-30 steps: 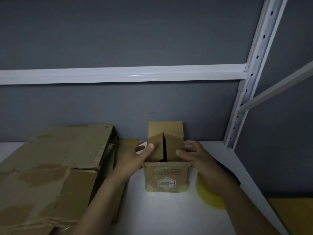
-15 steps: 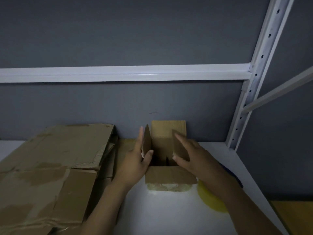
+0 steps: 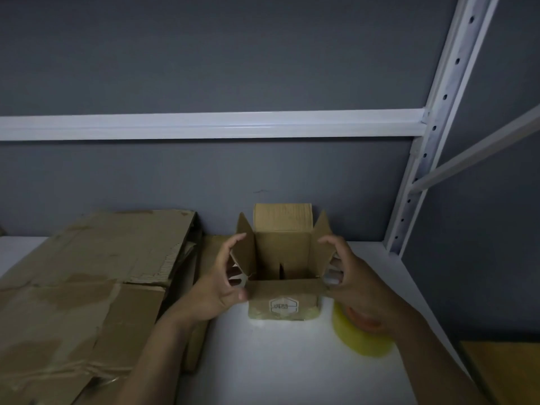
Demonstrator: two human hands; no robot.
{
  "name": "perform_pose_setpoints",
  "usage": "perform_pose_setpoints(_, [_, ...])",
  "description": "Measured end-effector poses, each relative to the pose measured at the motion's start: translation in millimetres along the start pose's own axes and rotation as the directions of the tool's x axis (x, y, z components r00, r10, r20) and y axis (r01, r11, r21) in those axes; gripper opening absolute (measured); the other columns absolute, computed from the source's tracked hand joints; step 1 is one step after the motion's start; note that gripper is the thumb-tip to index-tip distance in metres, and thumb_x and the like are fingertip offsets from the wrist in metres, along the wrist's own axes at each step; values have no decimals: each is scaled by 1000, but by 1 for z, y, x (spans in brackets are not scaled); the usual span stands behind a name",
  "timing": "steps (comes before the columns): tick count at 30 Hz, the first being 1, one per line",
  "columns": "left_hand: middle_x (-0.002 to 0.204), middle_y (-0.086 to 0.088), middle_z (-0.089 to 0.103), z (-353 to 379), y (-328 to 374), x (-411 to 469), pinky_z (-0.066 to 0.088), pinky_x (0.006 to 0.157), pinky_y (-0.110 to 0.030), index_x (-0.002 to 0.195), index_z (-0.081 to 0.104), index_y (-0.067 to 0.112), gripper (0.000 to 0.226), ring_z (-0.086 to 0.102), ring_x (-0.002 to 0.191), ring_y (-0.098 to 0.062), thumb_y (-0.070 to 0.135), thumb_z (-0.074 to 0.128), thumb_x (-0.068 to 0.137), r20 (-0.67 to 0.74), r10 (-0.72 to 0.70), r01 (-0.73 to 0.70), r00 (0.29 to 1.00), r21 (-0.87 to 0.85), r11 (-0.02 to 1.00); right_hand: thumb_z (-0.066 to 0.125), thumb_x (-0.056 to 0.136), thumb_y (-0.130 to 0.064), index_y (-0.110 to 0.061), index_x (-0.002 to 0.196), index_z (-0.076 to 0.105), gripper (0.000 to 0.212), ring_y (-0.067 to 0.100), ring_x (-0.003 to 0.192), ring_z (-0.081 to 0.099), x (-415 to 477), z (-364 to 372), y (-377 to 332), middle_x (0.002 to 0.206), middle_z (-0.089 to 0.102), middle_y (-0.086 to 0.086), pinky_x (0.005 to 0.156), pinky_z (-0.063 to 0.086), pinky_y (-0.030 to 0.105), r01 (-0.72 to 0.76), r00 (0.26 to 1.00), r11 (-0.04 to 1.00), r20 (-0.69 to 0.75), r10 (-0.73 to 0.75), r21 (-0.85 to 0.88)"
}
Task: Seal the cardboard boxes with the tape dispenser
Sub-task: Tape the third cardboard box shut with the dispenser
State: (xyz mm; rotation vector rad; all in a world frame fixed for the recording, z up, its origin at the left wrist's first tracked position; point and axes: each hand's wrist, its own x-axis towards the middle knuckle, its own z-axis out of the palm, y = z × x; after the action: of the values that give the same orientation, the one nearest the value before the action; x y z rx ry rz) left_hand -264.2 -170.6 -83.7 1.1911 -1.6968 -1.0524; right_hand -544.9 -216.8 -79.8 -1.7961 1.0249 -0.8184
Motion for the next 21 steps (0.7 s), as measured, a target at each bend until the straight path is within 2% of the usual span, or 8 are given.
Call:
perform_pose_setpoints(2, [147,14,40,2,3,-3,45,98,-19,146,19,46,100,47,130,-3,64,75,65,9,7,-6,1000,-60,998,71,85,-31,-53,122,40,53,10,124,51,1,5,2,133,51,-17,96,49,32,13,995,1000,-100,-11,16])
perform_pose_setpoints(4, [144,14,44,7,6,-6,46,92,-14,146,21,46,87,45,132,-6,40,75,78,-45,-14,10,999,-83,997,61,92,-33,-54,125,40,44,10,123,52,1,5,2,133,51,-17,95,50,30,45,987,999,-152,-45,-6])
perform_pose_setpoints(8, [140,18,44,30,13,-2,50,80,-10,146,6,50,102,52,119,6,22,75,76,-256,-61,56,965,-26,998,62,92,-25,-63,137,8,81,2,125,46,5,19,0,142,40,-19,97,48,30,46,991,999,-125,-42,26])
perform_pose_setpoints(10, [132,23,49,44,9,0,51,78,-11,148,4,43,99,55,110,13,19,73,81,-328,-67,66,942,-13,998,65,87,-37,-68,134,1,85,7,124,49,8,29,8,144,42,-15,96,51,38,11,986,999,-167,-2,50])
perform_pose_setpoints(12, [119,19,62,54,2,2,55,81,-20,143,36,31,69,63,107,1,21,71,84,-405,-87,113,910,42,993,61,79,-62,-59,139,21,72,12,119,56,8,34,20,137,52,-12,91,54,43,-24,980,999,-195,28,27])
perform_pose_setpoints(14, [108,12,70,61,0,0,57,85,-29,122,60,23,36,66,105,-11,23,69,87,-455,-105,158,884,79,984,52,77,-67,-45,133,43,61,11,113,61,6,36,23,125,61,-12,87,57,42,-38,980,999,-194,32,-26])
perform_pose_setpoints(17, [98,17,69,64,15,-7,50,71,-9,115,62,21,26,66,93,2,18,66,90,-493,-92,143,865,67,987,57,87,-47,-33,129,52,44,8,106,63,-1,36,7,117,66,-12,85,57,40,-22,976,998,-217,10,-54])
perform_pose_setpoints(21, [100,21,67,51,34,-24,47,68,-4,121,58,28,35,62,89,13,11,63,91,-541,-36,70,840,42,997,59,92,-31,-27,126,55,35,9,105,63,-13,45,-31,116,66,-8,85,57,35,14,960,998,-278,-32,-66])
